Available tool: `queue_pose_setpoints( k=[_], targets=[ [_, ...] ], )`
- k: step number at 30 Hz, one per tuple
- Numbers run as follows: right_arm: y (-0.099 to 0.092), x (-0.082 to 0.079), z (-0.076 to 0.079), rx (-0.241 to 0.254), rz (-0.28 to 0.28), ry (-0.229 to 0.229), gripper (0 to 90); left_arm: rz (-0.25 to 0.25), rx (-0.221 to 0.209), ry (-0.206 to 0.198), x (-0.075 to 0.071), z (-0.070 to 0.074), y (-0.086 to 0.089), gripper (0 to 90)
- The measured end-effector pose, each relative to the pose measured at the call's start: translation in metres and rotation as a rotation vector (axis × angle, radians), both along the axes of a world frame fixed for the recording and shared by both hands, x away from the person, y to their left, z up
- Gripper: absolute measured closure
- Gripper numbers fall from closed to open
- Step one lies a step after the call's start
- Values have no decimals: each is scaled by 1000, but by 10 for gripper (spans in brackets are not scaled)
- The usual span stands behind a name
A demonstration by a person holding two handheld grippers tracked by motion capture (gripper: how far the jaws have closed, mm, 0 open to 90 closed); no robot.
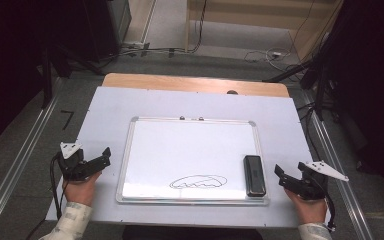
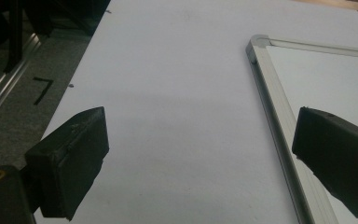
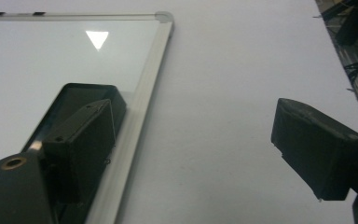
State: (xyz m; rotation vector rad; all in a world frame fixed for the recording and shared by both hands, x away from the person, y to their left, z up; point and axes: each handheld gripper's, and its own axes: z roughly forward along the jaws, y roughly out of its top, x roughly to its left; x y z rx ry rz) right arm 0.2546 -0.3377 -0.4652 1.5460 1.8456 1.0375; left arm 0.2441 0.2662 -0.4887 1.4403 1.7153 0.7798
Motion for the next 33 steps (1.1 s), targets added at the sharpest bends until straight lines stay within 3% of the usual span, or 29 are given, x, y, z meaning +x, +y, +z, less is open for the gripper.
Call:
queue_pose_setpoints(
  k=[33],
  targets=[
    [36, -2, -5, -35, 62, 23, 130, -4, -1, 0, 0, 0, -1, 41]
  ],
)
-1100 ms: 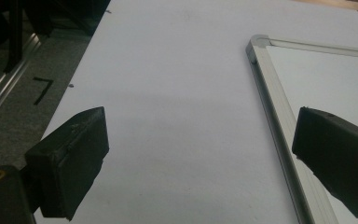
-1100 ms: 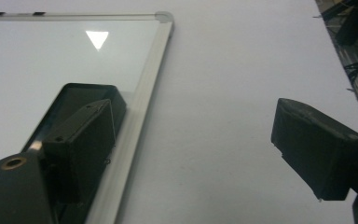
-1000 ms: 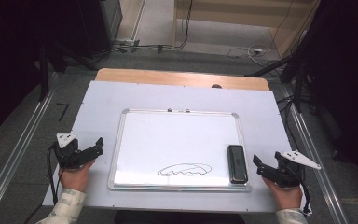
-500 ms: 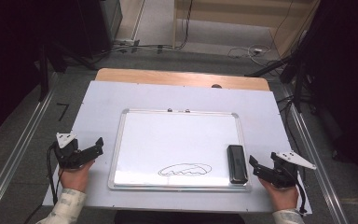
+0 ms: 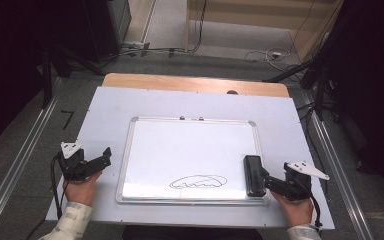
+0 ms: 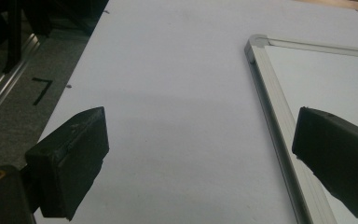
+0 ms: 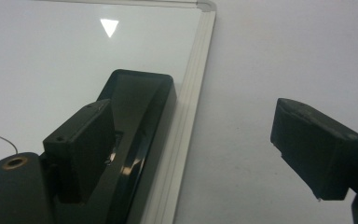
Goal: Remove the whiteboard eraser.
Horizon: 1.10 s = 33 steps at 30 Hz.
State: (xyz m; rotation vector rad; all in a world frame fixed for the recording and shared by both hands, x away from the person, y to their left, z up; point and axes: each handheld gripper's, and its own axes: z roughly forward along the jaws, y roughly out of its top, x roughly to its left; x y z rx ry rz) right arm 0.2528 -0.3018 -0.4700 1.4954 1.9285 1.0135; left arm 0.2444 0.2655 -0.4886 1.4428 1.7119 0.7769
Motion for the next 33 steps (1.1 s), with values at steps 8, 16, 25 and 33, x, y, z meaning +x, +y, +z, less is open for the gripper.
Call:
queue_pose_setpoints(
  k=[8, 16, 25, 33],
  targets=[
    [15, 3, -4, -24, 16, 11, 154, -1, 3, 1, 1, -1, -1, 41],
    [32, 5, -8, -30, 23, 30, 160, -2, 4, 2, 1, -1, -1, 41],
    [49, 9, -15, -70, 18, 56, 169, -1, 2, 2, 1, 0, 0, 41],
    [58, 11, -20, -116, -2, 78, 234, 1, -3, -4, 0, 0, 0, 41]
  ],
)
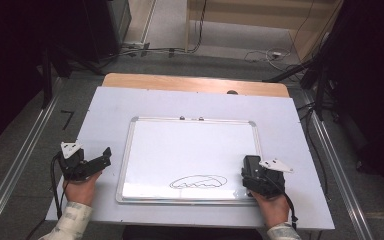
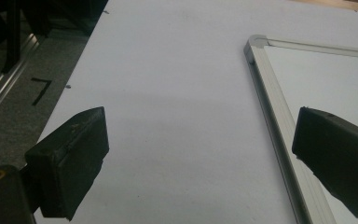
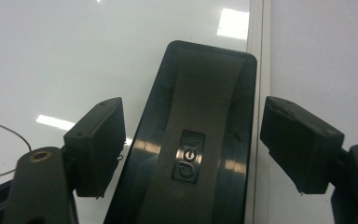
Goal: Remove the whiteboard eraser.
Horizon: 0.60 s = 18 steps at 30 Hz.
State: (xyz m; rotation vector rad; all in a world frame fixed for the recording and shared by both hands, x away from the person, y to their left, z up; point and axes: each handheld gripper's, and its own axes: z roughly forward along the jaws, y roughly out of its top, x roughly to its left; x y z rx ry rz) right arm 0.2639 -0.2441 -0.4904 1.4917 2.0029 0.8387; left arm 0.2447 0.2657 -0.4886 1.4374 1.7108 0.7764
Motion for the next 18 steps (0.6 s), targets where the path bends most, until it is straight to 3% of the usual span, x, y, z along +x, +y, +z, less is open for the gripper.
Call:
queue_pose_setpoints(
  k=[5, 9, 18],
  targets=[
    [1, 1, 0, 8, -7, 3, 304, -1, 0, -1, 0, 0, 0, 41],
    [-2, 3, -1, 44, -5, 28, 320, -1, -1, -3, -1, 0, 1, 41],
    [2, 1, 0, 20, -28, 18, 338, -2, 0, -4, -1, 1, 1, 41]
  ],
)
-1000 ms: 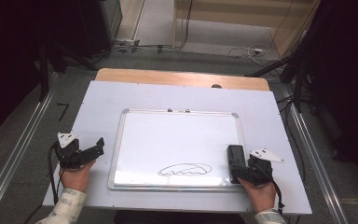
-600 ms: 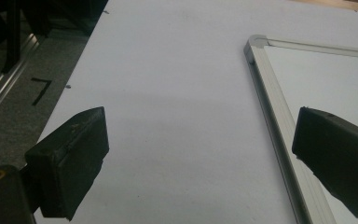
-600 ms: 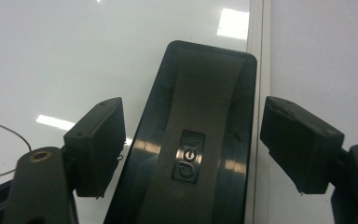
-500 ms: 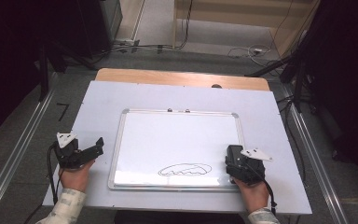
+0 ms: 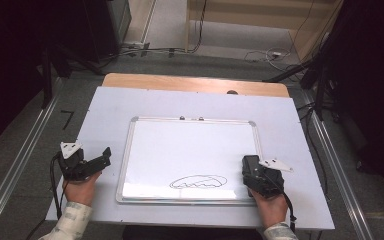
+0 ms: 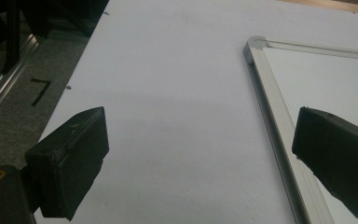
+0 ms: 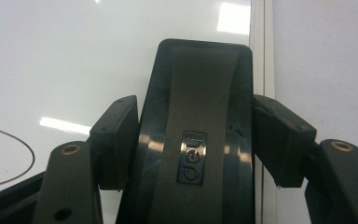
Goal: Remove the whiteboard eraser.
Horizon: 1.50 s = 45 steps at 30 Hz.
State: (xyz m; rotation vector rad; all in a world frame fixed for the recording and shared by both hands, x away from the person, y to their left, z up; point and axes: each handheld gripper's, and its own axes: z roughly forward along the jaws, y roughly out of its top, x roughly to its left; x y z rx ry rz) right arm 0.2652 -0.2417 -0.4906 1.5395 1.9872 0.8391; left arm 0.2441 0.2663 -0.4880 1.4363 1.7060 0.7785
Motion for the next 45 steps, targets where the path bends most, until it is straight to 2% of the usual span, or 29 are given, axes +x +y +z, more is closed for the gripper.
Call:
queue_pose_setpoints(
  k=[10, 13, 14, 24, 26, 32, 38, 41, 45],
  targets=[
    [11, -4, 0, -60, -34, -16, 297, 2, -5, -1, 0, 0, 1, 41],
    [12, -3, -3, -78, -32, -10, 315, 2, -6, -2, 0, 0, 1, 41],
    [12, -3, -4, -84, -35, -14, 372, 1, -6, -1, 0, 1, 1, 41],
    [5, 1, -4, -31, -16, 14, 368, 2, -8, -2, -1, 1, 1, 41],
    [3, 2, -3, -18, 3, 22, 382, 1, -9, -3, -1, 1, 1, 41],
    [3, 2, -2, -22, 22, 22, 386, 2, -10, -4, -1, 1, 1, 41],
    [11, -3, 6, -9, 74, -33, 386, 2, -11, -1, -1, 0, 2, 41],
    [16, -2, 7, 15, 110, -22, 386, 2, -8, -2, 0, 1, 1, 41],
    [29, 0, 4, 2, 152, -5, 386, 1, -8, -5, 0, 1, 0, 41]
  ],
)
